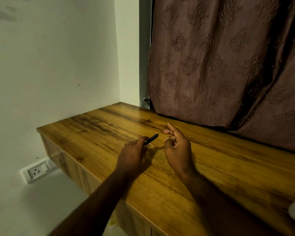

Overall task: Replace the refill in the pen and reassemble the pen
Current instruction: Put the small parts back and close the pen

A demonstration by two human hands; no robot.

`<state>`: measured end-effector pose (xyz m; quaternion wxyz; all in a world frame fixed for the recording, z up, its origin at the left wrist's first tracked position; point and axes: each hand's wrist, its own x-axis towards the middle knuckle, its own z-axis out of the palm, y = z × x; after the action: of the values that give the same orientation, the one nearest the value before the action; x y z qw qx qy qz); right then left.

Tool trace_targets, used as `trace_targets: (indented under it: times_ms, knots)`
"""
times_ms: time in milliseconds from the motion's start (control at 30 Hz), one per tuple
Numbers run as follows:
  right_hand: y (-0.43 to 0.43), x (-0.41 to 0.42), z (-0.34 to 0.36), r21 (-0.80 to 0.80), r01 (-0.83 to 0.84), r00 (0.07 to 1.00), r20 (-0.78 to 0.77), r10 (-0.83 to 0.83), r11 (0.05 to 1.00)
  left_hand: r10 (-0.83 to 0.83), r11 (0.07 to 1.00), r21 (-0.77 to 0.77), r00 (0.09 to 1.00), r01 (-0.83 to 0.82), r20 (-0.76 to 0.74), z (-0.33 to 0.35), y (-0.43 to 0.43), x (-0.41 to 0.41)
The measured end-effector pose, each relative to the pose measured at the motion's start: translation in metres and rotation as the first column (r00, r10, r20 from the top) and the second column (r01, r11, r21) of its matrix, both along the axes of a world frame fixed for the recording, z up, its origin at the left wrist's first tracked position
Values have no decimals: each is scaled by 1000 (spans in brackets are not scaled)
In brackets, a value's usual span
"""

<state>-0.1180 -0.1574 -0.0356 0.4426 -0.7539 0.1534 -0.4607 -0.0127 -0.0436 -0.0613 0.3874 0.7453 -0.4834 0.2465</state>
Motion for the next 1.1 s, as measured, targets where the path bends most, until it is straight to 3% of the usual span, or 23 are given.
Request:
trace_targets:
  times_ms: [500, 733, 900, 1100]
  knots:
    - [1, 3, -6, -135, -12, 999, -41, 7, 991, 5, 999, 31, 1000, -5, 3, -1, 0, 1]
    - [-31, -6, -6, 20, 166, 983, -81, -164, 986, -1, 999, 42, 998, 3, -61, 3, 3, -2]
    - [-65, -8, -22, 30, 279, 908, -332, -253, 960, -42, 995, 92, 999, 42, -7, 1, 1, 3]
    - [-67, -2, -31, -163, 148, 822, -529, -213, 976, -64, 987, 150, 998, 64, -6, 0, 0, 6]
